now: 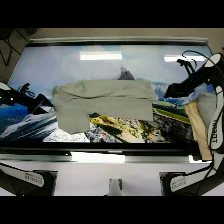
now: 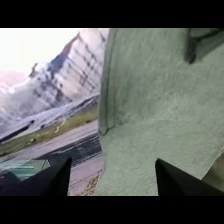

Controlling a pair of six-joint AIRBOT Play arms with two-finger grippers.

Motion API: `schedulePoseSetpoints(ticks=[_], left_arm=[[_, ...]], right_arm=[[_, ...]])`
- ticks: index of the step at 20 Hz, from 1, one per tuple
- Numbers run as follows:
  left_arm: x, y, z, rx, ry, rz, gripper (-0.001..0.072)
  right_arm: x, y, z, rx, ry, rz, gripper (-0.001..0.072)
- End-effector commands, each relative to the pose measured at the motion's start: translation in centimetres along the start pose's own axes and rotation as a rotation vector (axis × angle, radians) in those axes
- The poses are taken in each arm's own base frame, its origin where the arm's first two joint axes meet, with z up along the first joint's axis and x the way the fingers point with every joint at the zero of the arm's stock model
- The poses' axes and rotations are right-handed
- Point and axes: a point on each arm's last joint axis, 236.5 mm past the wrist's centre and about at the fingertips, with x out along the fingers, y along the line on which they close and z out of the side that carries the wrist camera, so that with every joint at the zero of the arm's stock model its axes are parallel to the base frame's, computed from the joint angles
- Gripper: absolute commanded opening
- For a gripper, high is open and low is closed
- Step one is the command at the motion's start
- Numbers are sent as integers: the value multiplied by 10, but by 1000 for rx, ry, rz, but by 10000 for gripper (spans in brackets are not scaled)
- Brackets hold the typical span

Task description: Fold the shirts.

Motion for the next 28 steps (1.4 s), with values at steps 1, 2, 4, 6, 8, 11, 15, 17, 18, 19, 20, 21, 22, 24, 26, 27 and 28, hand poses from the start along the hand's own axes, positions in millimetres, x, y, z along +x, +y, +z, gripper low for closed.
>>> schedulePoseSetpoints(ticks=[1, 2, 4, 6, 8, 11, 15, 17, 18, 19, 20, 21, 22, 24, 26, 27, 28], left_arm=[[15, -1, 5, -3, -34, -23, 610], [18, -4, 8, 7, -45, -18, 608], [27, -8, 12, 18, -55, -10, 601], [37, -10, 9, 20, -32, -9, 601], [47, -12, 6, 26, -9, -9, 593], [53, -16, 8, 27, -13, -7, 297], [40, -29, 12, 68, -39, -29, 43], [30, -36, 13, 118, -64, -29, 43], [25, -39, 14, 133, -76, -29, 43], [20, -42, 14, 142, -88, -29, 43], [17, -44, 14, 153, -94, -29, 43], [14, -46, 14, 157, -100, -30, 43], [11, -48, 13, 162, -103, -31, 43], [5, -53, 12, 172, -113, -32, 43], [-6, -62, 11, 186, -138, -45, 43], [-16, -74, 11, 196, -163, -67, 43], [-31, -88, 14, 218, -203, -90, 42]], right_arm=[[2, -1, -6, -1, 23, 8, 503], [2, -4, -7, 2, 25, -6, 506], [4, -11, -10, 32, 40, -32, 559], [10, -11, -15, 39, 60, -21, 560], [23, -11, -29, 56, 107, -3, 561], [54, -1, -46, 104, 146, 72, 598], [104, 10, -61, 133, 169, 100, 596], [124, 24, -65, 143, 173, 152, 588], [132, 33, -67, 124, 183, 175, 589], [140, 39, -68, 110, 196, 180, 589], [145, 44, -67, 96, 199, 176, 588], [150, 49, -63, 80, 191, 167, 587], [155, 54, -57, 76, 178, 154, 570], [163, 63, -47, 87, 156, 129, 449], [168, 77, -43, 56, 152, 130, 145], [166, 83, -40, 38, 148, 135, 32], [159, 89, -33, 4, 126, 144, 31]])
